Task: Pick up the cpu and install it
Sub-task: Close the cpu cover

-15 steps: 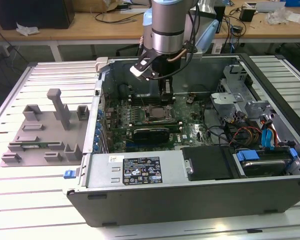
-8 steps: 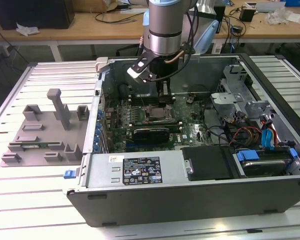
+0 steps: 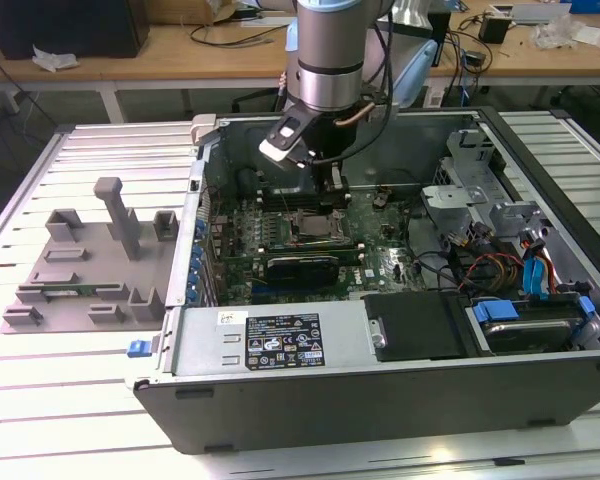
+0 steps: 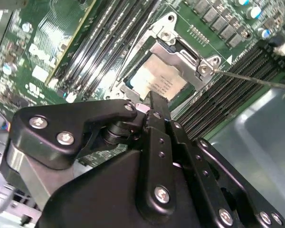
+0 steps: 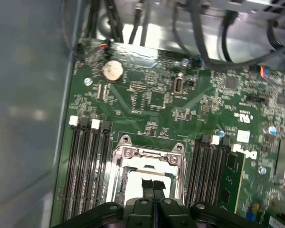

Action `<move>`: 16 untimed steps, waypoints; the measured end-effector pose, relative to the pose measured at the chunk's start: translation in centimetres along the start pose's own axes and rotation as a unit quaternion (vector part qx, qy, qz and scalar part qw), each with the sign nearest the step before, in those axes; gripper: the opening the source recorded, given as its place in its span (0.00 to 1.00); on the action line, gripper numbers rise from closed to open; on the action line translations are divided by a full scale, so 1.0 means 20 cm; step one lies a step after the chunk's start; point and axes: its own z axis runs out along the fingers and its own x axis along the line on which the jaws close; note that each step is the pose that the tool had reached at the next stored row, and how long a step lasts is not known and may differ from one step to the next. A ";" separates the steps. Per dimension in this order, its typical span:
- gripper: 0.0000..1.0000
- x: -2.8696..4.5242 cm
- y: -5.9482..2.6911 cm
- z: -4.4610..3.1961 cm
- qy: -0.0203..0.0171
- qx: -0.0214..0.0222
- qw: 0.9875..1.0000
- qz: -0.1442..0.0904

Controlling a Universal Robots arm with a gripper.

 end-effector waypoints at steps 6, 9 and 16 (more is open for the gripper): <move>0.11 0.000 0.000 0.000 0.000 -0.004 0.995 -0.096; 0.11 0.000 0.000 0.000 0.001 -0.006 0.991 -0.134; 0.11 0.000 0.000 0.000 0.001 -0.009 0.976 -0.216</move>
